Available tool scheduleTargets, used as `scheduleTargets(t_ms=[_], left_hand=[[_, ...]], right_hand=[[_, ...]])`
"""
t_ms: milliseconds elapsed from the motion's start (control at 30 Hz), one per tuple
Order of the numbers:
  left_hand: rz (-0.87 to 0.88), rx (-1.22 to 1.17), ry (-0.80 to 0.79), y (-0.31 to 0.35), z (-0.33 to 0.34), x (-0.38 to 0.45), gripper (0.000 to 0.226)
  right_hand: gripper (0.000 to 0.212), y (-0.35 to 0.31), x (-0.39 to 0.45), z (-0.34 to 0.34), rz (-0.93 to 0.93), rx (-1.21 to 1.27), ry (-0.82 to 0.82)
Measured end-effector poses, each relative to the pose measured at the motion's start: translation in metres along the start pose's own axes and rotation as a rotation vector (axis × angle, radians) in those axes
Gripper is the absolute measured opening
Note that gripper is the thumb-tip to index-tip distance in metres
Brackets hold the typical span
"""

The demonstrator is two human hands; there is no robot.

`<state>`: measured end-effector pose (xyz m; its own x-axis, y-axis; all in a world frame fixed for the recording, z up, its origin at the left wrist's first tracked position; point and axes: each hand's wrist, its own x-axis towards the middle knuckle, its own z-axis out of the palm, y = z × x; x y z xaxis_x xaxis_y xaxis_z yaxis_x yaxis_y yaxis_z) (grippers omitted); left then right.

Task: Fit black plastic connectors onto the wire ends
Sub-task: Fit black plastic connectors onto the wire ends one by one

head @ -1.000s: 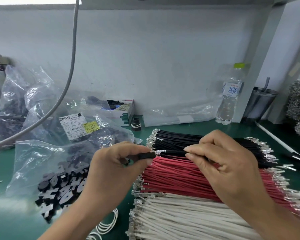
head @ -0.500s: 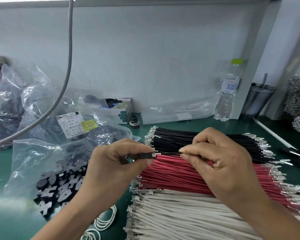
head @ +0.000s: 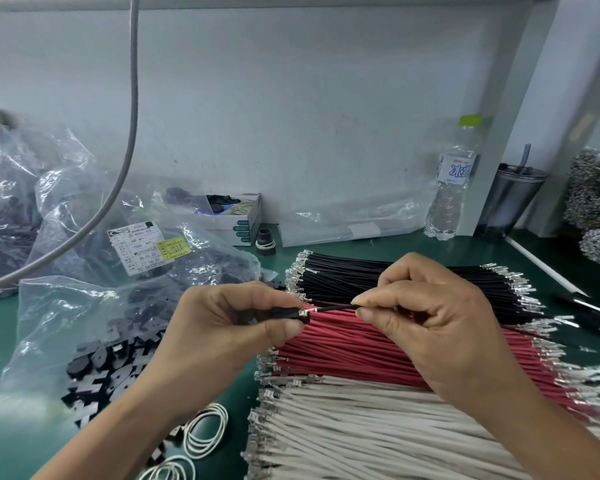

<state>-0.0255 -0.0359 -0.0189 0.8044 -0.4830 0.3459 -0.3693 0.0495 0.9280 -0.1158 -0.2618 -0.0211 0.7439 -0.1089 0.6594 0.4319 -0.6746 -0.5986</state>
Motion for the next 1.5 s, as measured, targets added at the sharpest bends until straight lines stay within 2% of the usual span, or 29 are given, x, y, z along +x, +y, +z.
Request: scheduleTargets(t_ms=[67,300,500,600,767,933,1100,1200,1400,1500], left_hand=[[0.021,0.027,-0.006,-0.001,-0.001,0.0,0.022],[0.178,0.3,0.049,-0.003,-0.004,0.001,0.023],[0.152,0.3,0.054,0.0,-0.005,0.001,0.022],[0.171,0.418,0.056,0.001,-0.002,0.001,0.021],[0.146,0.287,0.045,0.002,-0.003,0.0,0.023],[0.156,0.377,0.062,0.0,-0.001,0.001,0.024],[0.14,0.302,0.007,0.0,-0.003,0.0,0.025],[0.141,0.352,0.028,-0.001,0.001,-0.001,0.023],[0.1,0.282,0.056,-0.001,0.003,-0.001,0.023],[0.103,0.275,0.038,-0.002,0.005,-0.003,0.023]], right_hand=[[0.009,0.001,0.0,0.001,0.019,0.032,-0.01],[0.007,-0.001,-0.004,0.008,0.001,-0.11,-0.081],[0.011,-0.003,-0.005,0.012,0.032,-0.074,-0.058],[0.01,-0.005,-0.004,0.011,-0.003,-0.124,-0.05],[0.011,-0.005,-0.004,0.01,0.06,-0.027,-0.052],[0.008,-0.009,-0.006,0.013,-0.006,-0.128,-0.075],[0.008,-0.006,-0.006,0.015,0.055,-0.049,-0.077],[0.006,-0.007,-0.007,0.015,0.018,-0.099,-0.083],[0.003,-0.01,-0.003,0.014,-0.028,-0.148,-0.055],[0.011,-0.012,-0.003,0.016,-0.054,-0.193,-0.052]])
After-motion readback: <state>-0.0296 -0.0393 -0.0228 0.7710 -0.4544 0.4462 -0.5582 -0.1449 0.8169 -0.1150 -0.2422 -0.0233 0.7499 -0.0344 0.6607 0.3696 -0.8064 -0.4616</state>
